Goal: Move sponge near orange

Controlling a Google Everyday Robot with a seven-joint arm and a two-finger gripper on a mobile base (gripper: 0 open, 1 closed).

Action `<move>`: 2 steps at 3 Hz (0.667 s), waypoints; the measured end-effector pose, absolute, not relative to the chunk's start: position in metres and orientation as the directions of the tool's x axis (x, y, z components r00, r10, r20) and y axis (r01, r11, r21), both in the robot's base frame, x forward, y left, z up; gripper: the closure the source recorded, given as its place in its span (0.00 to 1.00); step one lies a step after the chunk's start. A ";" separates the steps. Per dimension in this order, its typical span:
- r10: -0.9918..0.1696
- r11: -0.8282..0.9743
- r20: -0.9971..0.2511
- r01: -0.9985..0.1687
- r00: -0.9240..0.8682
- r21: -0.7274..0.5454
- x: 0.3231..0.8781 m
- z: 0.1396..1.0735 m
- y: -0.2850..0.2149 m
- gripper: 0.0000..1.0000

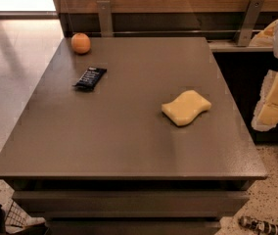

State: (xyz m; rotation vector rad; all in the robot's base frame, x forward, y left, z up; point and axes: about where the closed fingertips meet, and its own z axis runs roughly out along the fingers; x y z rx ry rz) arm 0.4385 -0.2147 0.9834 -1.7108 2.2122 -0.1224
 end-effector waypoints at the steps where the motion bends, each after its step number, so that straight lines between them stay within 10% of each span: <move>1: -0.951 0.269 -0.226 -0.925 -0.211 -0.269 0.442 0.983 -0.215 0.00; 2: -0.944 0.261 -0.271 -0.931 -0.190 -0.255 0.454 0.979 -0.218 0.00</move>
Offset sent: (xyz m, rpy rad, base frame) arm 0.0301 -0.0081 -0.0129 0.1206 0.0205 0.0550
